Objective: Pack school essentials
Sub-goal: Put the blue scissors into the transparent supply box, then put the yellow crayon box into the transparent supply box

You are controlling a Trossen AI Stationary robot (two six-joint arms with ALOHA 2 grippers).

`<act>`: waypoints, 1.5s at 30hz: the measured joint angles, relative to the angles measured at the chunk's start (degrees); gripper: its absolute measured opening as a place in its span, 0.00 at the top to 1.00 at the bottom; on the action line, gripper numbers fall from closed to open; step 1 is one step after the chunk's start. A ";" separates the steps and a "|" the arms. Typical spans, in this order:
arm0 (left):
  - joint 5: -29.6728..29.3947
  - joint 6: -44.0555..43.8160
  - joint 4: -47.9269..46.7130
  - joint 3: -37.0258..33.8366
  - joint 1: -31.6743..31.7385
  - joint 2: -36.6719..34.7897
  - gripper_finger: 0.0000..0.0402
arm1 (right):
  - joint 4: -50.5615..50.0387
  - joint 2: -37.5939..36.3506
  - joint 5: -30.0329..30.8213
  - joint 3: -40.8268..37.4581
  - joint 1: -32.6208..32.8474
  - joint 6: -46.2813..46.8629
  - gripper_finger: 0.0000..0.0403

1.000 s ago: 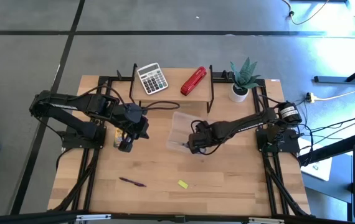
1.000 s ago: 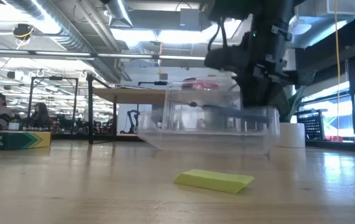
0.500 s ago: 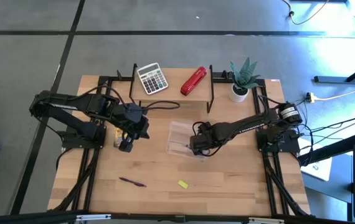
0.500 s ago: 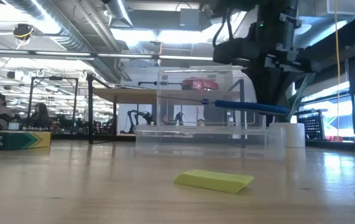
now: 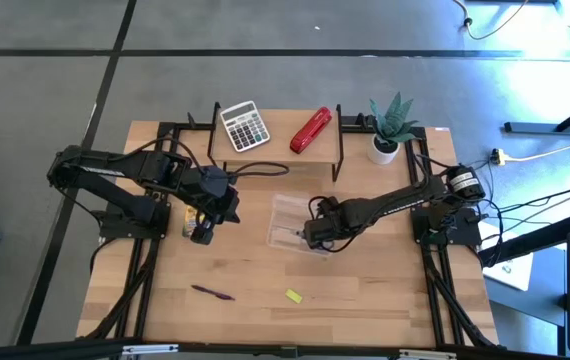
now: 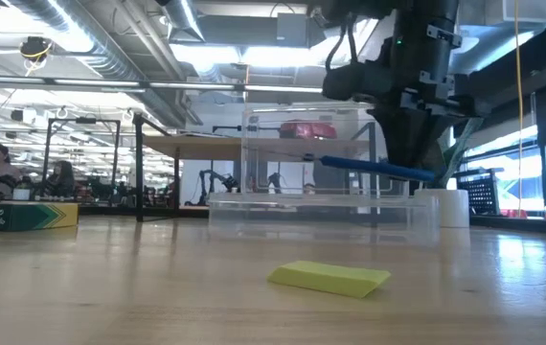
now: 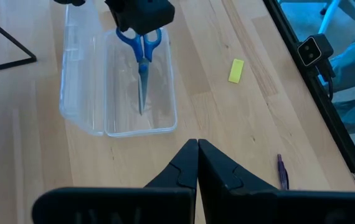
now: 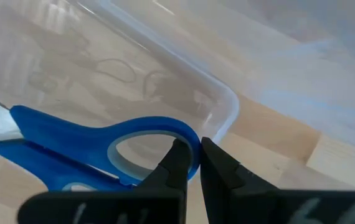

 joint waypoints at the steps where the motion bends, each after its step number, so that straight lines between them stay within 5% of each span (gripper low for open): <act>1: 0.00 0.00 0.00 0.00 0.00 0.00 1.00 | 0.29 0.00 0.01 0.00 0.00 0.10 0.94; 45: 0.00 0.11 -0.07 0.00 0.00 0.02 1.00 | 2.01 2.69 -0.66 2.29 0.02 -1.90 0.83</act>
